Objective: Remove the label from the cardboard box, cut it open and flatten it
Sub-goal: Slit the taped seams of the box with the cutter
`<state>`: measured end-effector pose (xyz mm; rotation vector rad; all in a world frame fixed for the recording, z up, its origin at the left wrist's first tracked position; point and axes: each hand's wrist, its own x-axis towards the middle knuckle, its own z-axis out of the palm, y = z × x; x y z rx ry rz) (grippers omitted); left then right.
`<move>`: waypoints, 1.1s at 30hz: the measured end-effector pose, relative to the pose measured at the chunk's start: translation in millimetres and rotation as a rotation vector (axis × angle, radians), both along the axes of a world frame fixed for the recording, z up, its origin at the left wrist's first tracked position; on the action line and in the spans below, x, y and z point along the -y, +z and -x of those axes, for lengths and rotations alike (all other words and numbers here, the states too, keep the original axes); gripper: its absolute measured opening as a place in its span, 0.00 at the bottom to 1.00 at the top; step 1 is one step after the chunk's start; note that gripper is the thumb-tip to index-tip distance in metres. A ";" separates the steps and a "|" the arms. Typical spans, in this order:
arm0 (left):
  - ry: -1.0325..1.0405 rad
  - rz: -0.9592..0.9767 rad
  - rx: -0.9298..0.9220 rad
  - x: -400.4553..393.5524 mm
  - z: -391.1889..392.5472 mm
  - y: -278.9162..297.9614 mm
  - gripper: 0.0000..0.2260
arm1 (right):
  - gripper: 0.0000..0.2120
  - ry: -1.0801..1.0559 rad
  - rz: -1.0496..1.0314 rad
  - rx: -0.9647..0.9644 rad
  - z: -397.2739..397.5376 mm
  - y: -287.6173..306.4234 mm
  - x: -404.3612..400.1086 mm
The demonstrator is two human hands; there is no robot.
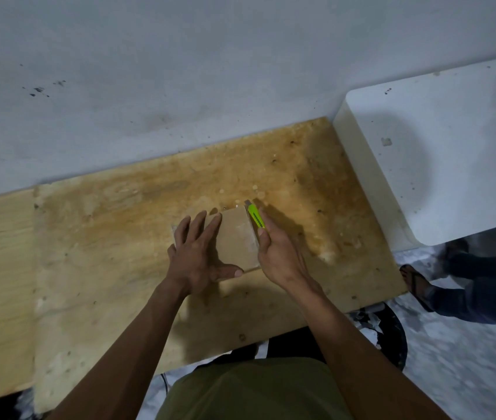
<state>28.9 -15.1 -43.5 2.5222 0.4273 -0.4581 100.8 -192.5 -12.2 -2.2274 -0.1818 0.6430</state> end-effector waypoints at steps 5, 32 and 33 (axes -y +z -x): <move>0.003 0.001 0.000 -0.3 0.2 -1.0 0.57 | 0.22 -0.006 0.037 0.002 1.3 -3.4 -5.7; 0.012 0.021 0.006 -0.3 0.4 -1.8 0.56 | 0.28 0.036 0.199 0.010 15.0 27.4 -20.1; 0.013 0.019 0.006 -0.3 0.5 -2.2 0.56 | 0.28 0.036 0.202 0.015 15.5 27.7 -20.9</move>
